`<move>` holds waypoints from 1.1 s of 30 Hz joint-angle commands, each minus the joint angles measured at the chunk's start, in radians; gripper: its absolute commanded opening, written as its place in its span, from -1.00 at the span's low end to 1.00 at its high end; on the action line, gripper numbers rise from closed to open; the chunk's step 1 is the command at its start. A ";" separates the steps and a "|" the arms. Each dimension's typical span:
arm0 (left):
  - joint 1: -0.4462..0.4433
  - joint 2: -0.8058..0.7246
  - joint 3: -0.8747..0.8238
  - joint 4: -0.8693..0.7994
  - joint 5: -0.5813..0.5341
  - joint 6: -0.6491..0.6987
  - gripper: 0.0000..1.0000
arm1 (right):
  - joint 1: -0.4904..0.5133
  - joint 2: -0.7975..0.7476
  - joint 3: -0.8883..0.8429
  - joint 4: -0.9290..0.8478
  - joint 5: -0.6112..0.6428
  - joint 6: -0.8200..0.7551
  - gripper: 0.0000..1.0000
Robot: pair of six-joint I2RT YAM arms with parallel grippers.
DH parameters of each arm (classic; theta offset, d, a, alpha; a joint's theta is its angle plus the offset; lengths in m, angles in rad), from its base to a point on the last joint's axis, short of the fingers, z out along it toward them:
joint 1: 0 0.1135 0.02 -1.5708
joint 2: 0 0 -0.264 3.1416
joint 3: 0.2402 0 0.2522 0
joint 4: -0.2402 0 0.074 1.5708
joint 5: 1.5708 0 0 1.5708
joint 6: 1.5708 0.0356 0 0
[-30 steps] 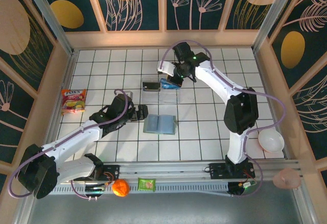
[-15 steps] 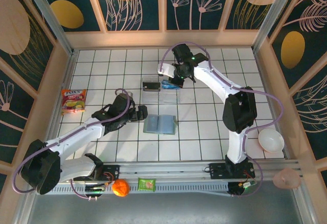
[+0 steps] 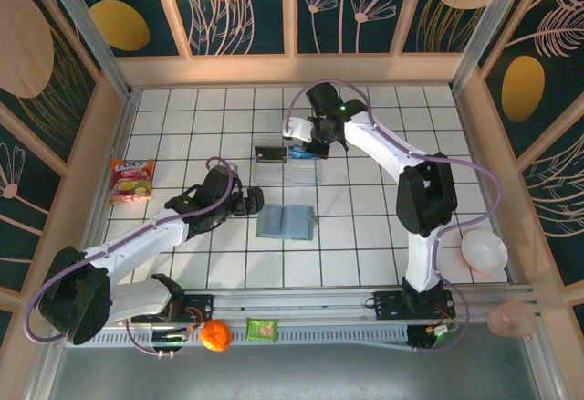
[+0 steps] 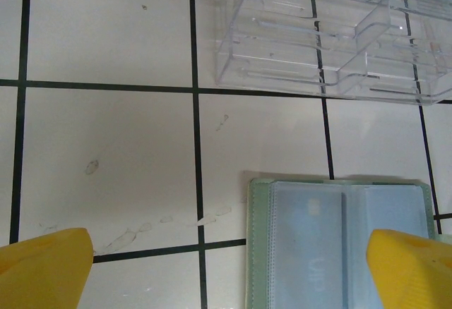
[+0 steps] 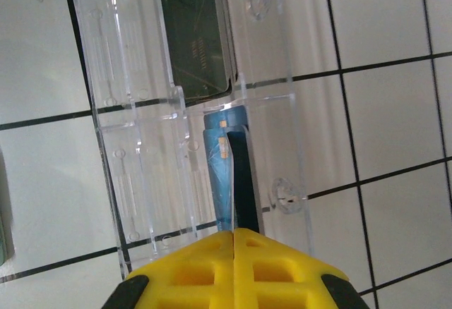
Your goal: Take the credit cards out of the card holder
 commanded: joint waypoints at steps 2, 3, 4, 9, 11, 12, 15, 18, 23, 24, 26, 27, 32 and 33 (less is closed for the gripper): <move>0.006 0.011 0.012 0.007 0.012 -0.014 0.98 | 0.005 0.030 -0.025 0.037 0.026 -0.004 -1.00; 0.006 0.011 0.011 0.011 0.017 -0.014 0.98 | 0.005 0.032 -0.030 0.063 0.037 0.007 -1.00; 0.006 0.011 0.008 0.014 0.023 -0.013 0.97 | 0.006 0.031 -0.036 0.099 0.052 0.023 -0.85; 0.006 0.008 -0.005 0.026 0.034 -0.015 0.98 | 0.007 -0.001 -0.055 0.253 0.070 0.085 -0.50; 0.006 0.007 -0.012 0.036 0.040 -0.016 0.98 | 0.007 -0.023 -0.071 0.303 0.059 0.102 -0.46; 0.006 0.007 -0.014 0.039 0.040 -0.017 0.98 | 0.008 -0.029 -0.077 0.334 0.067 0.117 -0.46; 0.007 0.002 -0.020 0.052 0.029 -0.024 0.98 | 0.007 -0.046 -0.092 0.458 0.110 0.191 -0.46; 0.007 -0.016 -0.027 0.066 -0.017 -0.044 0.98 | 0.008 -0.070 -0.081 0.500 0.062 0.307 -0.45; 0.007 -0.061 -0.060 0.136 -0.078 -0.068 0.97 | 0.008 -0.190 -0.235 0.772 -0.065 0.689 -0.38; 0.007 -0.067 -0.064 0.147 -0.086 -0.070 0.98 | 0.007 -0.216 -0.278 0.828 -0.069 0.778 -0.36; 0.007 -0.076 -0.072 0.157 -0.116 -0.071 0.98 | 0.009 -0.272 -0.379 0.923 -0.069 0.970 -0.28; 0.006 -0.080 -0.075 0.156 -0.132 -0.069 0.98 | 0.010 -0.300 -0.427 0.939 -0.078 1.056 -0.27; 0.006 -0.104 -0.109 0.145 -0.228 -0.087 0.98 | 0.082 -0.422 -0.622 0.867 -0.010 1.257 -0.22; 0.007 -0.110 -0.118 0.145 -0.238 -0.092 0.98 | 0.112 -0.436 -0.642 0.809 0.027 1.267 -0.21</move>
